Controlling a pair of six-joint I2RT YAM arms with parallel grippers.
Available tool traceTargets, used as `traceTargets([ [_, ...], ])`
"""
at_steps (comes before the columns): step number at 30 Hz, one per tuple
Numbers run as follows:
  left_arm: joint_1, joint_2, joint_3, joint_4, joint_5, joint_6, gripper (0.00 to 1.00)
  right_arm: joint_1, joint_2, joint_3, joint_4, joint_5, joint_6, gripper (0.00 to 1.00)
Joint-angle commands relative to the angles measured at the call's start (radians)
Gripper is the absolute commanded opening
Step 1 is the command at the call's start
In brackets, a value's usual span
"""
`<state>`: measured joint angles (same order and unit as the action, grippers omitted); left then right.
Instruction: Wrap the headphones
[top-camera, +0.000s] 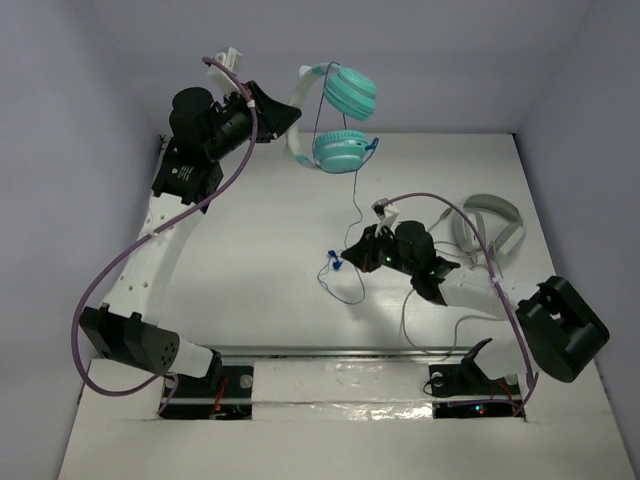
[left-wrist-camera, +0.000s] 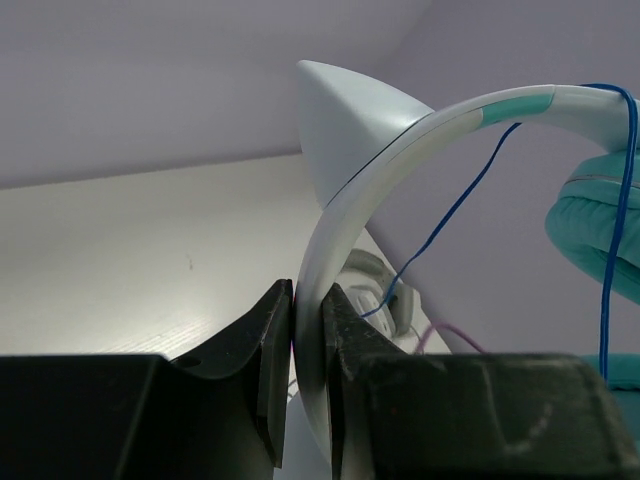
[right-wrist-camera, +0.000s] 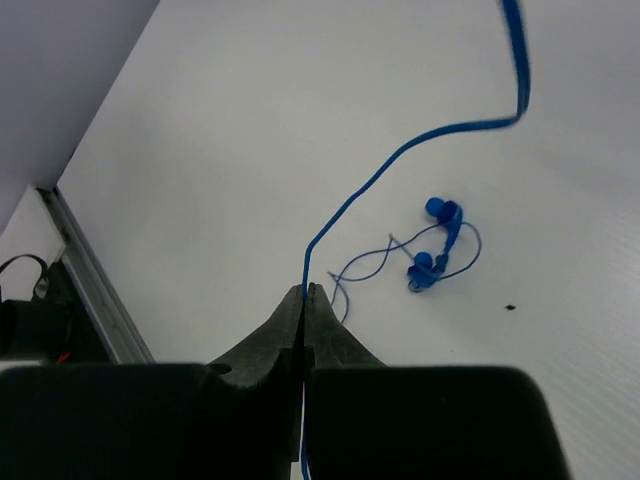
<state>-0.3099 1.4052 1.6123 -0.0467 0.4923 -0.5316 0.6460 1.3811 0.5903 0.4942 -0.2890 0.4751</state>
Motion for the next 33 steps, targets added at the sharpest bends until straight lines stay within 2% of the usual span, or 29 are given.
traceTargets([
  [1, 0.012, -0.008, 0.008, 0.128, -0.112, -0.076, 0.0, 0.088, -0.063, 0.04, -0.104, 0.108, -0.007, 0.0],
  [5, 0.022, -0.006, -0.031, 0.16, -0.211, -0.096, 0.0, 0.145, -0.1, 0.052, -0.189, 0.177, 0.011, 0.0],
  [12, 0.031, -0.02, -0.141, 0.194, -0.528, -0.065, 0.0, 0.25, -0.169, 0.074, -0.364, 0.283, 0.028, 0.0],
  [15, 0.04, -0.011, -0.166, 0.192, -0.621, -0.035, 0.0, 0.285, -0.201, 0.106, -0.459, 0.322, 0.034, 0.0],
  [22, 0.04, 0.063, -0.173, 0.18, -0.751, 0.024, 0.0, 0.42, -0.244, 0.226, -0.698, 0.41, 0.034, 0.0],
  [33, 0.002, 0.124, -0.232, 0.121, -0.903, 0.191, 0.0, 0.478, -0.295, 0.459, -0.956, 0.551, -0.032, 0.0],
])
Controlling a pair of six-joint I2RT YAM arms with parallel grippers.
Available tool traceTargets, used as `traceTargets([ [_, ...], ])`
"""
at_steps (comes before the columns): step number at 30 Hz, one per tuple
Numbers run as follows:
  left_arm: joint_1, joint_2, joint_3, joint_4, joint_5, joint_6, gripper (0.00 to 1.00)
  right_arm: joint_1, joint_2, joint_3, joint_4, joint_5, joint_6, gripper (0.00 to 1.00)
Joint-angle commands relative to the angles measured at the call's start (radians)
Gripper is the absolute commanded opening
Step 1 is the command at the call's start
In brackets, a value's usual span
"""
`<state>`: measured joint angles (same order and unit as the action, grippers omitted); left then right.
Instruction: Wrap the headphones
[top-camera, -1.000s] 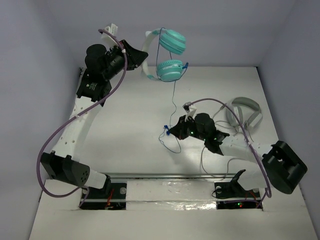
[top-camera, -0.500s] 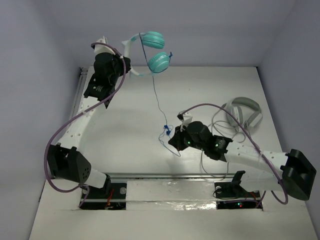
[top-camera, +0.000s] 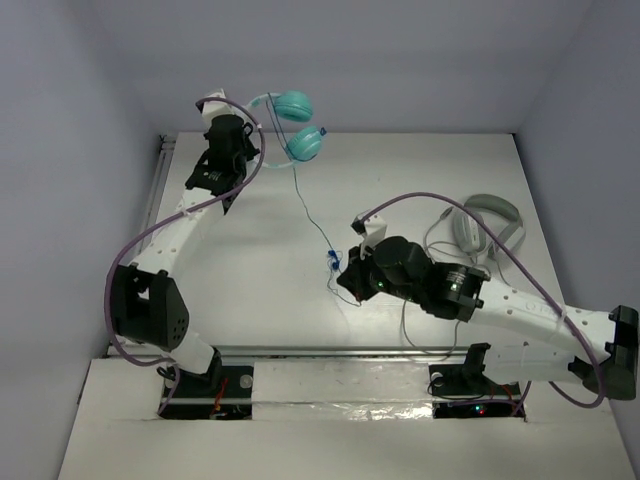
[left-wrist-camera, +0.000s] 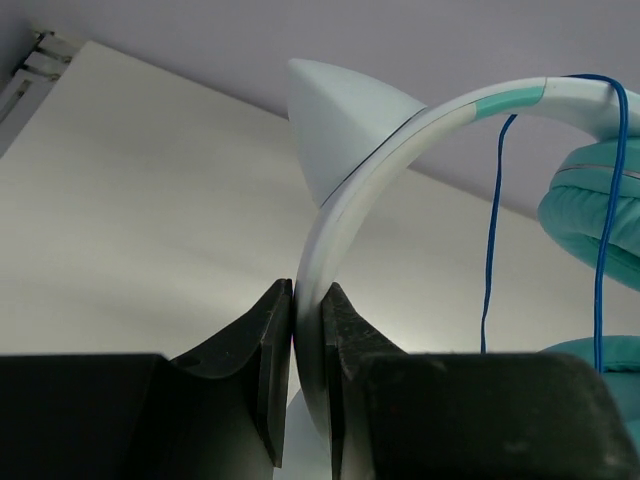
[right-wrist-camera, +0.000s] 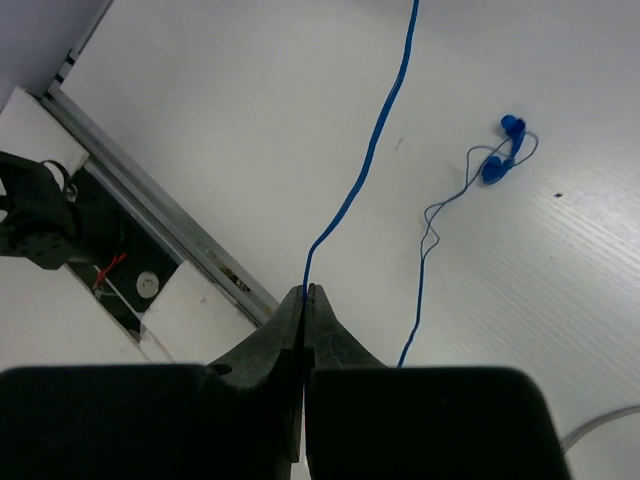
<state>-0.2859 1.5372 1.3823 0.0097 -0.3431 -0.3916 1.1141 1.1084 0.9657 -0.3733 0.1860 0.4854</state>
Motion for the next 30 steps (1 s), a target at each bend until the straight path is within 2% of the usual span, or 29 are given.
traceTargets([
  [1, -0.022, -0.006, -0.009, 0.062, -0.074, 0.063, 0.0, 0.01, -0.022, 0.122, -0.107, 0.084, -0.053, 0.0],
  [5, -0.071, 0.024, -0.029, 0.039, -0.146, 0.143, 0.0, 0.01, -0.025, 0.214, -0.162, 0.093, -0.106, 0.0],
  [9, -0.134, 0.038, -0.037, -0.003, -0.155, 0.224, 0.0, 0.01, -0.004, 0.295, -0.21, 0.2, -0.175, 0.0],
  [14, -0.241, 0.023, -0.08, -0.022, -0.151, 0.299, 0.0, 0.01, 0.013, 0.358, -0.162, 0.265, -0.255, 0.0],
  [19, -0.363, 0.0, -0.138, -0.089, -0.201, 0.385, 0.0, -0.002, 0.051, 0.409, -0.127, 0.424, -0.353, 0.0],
  [24, -0.41, -0.061, -0.222, -0.143, -0.102, 0.37, 0.0, -0.12, 0.056, 0.403, -0.055, 0.415, -0.413, 0.0],
  [30, -0.411, -0.163, -0.27, -0.178, 0.015, 0.35, 0.0, -0.217, 0.088, 0.366, -0.001, 0.428, -0.435, 0.0],
])
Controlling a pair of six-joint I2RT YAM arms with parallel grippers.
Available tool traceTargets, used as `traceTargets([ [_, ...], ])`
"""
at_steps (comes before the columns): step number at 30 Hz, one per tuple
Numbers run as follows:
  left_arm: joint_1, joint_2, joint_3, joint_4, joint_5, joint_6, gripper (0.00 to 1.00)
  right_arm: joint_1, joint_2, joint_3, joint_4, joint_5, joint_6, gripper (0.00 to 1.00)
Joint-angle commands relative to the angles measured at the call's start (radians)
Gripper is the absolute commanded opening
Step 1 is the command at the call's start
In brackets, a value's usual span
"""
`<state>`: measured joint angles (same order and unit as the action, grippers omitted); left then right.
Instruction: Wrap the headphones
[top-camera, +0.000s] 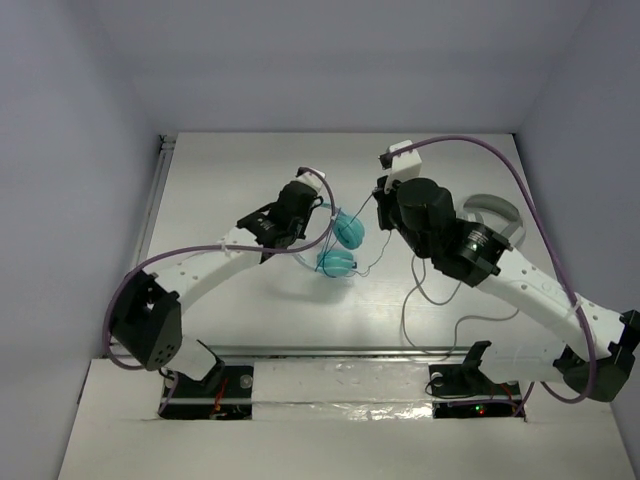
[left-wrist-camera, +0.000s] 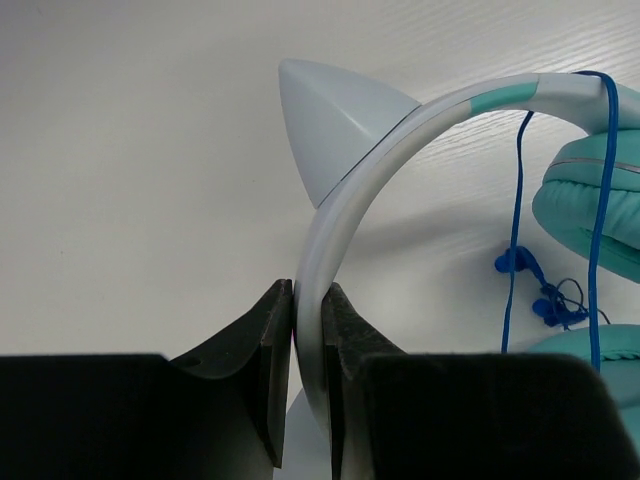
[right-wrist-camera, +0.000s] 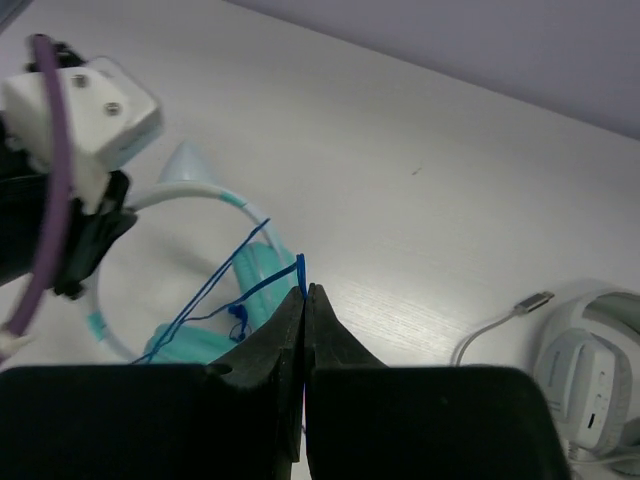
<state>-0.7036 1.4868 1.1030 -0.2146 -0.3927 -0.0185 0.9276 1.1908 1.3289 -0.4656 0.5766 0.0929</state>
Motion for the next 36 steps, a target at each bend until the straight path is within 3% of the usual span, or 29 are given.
traceTargets([
  [1, 0.007, -0.123, 0.0, 0.044, 0.083, -0.027, 0.0, -0.042, 0.009, -0.006, 0.106, 0.035, -0.044, 0.0],
  [12, 0.007, -0.275, -0.058, 0.037, 0.374, -0.024, 0.0, -0.147, 0.089, -0.076, 0.281, -0.032, -0.039, 0.0],
  [18, 0.124, -0.327, -0.043, 0.057, 0.604, -0.063, 0.0, -0.193, 0.078, -0.14, 0.343, -0.087, 0.013, 0.0],
  [31, 0.213, -0.372, 0.017, 0.144, 0.848, -0.149, 0.0, -0.303, -0.005, -0.325, 0.516, -0.432, 0.188, 0.0],
  [36, 0.222, -0.387, 0.055, 0.191, 0.876, -0.222, 0.0, -0.375, -0.023, -0.44, 0.668, -0.613, 0.275, 0.21],
])
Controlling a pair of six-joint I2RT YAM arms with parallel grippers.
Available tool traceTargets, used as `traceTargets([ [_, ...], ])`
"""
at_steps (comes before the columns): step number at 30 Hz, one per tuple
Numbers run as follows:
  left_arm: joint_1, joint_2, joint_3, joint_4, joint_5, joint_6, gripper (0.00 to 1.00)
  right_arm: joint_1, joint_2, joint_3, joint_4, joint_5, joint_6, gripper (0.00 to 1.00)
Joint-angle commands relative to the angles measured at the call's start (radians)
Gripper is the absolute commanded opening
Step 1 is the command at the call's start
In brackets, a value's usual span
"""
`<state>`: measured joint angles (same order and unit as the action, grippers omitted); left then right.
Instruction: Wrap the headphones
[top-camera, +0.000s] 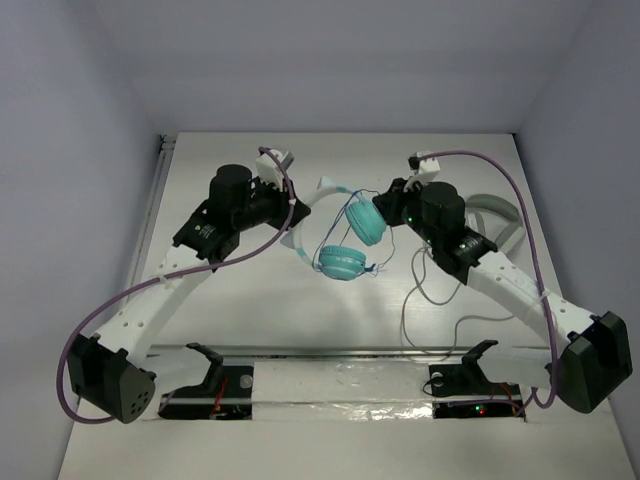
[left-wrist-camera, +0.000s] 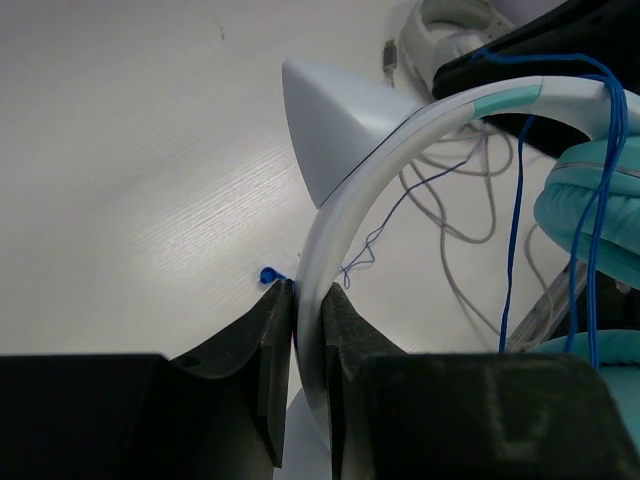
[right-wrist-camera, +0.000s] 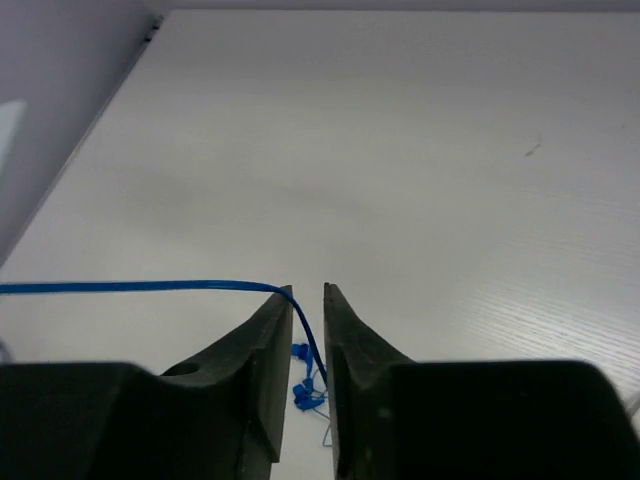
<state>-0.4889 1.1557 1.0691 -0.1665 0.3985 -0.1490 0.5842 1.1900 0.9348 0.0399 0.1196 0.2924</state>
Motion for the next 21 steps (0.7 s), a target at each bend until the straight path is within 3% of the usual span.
traceTargets([
  [1, 0.007, -0.054, 0.112, 0.153, 0.094, -0.102, 0.0, -0.032, -0.02, -0.068, 0.195, -0.208, 0.089, 0.25],
  [4, 0.007, -0.039, 0.17, 0.151, 0.096, -0.133, 0.0, -0.041, 0.005, -0.131, 0.311, -0.288, 0.113, 0.38],
  [8, 0.007, -0.005, 0.258, 0.122, 0.066, -0.158, 0.0, -0.041, 0.046, -0.183, 0.415, -0.284, 0.126, 0.41],
  [10, 0.007, 0.004, 0.308, 0.116, 0.074, -0.167, 0.0, -0.041, 0.074, -0.218, 0.461, -0.275, 0.136, 0.48],
  [17, 0.007, 0.047, 0.442, 0.079, 0.068, -0.201, 0.0, -0.041, 0.177, -0.229, 0.581, -0.305, 0.148, 0.57],
  [21, 0.007, 0.064, 0.495, 0.059, 0.045, -0.219, 0.0, -0.041, 0.157, -0.298, 0.64, -0.319, 0.194, 0.6],
])
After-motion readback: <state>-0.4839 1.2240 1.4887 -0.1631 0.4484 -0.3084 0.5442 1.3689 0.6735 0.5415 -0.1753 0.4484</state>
